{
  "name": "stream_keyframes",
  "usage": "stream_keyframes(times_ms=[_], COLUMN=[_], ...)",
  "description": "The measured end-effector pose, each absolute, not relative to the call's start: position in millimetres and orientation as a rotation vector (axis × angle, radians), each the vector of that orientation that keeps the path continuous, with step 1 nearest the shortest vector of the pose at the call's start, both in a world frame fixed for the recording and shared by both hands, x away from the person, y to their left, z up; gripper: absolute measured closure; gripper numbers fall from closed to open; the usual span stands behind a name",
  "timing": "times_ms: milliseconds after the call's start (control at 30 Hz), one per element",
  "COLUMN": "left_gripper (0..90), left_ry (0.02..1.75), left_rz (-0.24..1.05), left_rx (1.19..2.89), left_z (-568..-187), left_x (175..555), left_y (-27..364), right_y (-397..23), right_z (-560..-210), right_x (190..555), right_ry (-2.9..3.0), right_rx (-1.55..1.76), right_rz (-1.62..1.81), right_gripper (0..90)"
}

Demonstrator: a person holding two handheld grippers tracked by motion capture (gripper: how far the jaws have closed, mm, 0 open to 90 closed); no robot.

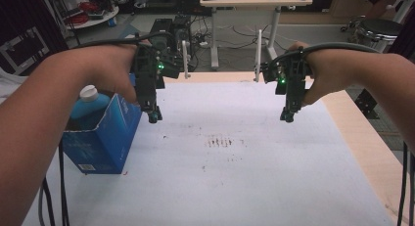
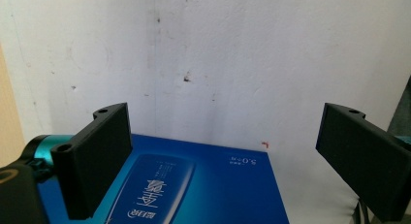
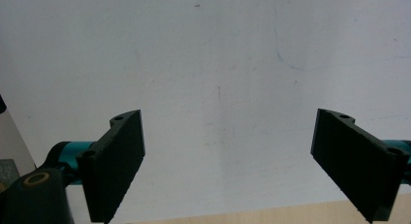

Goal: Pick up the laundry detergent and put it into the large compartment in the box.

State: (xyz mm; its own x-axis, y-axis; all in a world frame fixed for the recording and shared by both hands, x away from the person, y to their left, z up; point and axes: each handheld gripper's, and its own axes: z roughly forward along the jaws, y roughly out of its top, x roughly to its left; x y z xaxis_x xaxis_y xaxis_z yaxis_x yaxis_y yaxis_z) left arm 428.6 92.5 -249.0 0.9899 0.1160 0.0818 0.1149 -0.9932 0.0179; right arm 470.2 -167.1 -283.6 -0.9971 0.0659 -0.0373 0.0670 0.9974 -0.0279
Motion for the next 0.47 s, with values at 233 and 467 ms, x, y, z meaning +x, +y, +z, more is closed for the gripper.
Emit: stream_keyframes(times_ms=[233, 467], left_gripper=[6.0, 6.0], left_ry=[0.173, 0.172], left_rz=[0.125, 0.121], left_rx=[3.124, 3.117], left_z=[-250.2, -249.6], left_x=[429.3, 429.3], left_y=[89.6, 88.5], right_y=[-166.6, -169.4], right_z=[-283.5, -280.9], right_x=[469.9, 469.9], right_ry=[3.105, 3.103], right_rx=[0.092, 0.106], right_rz=[-0.037, -0.029], right_gripper=[11.3, 11.2])
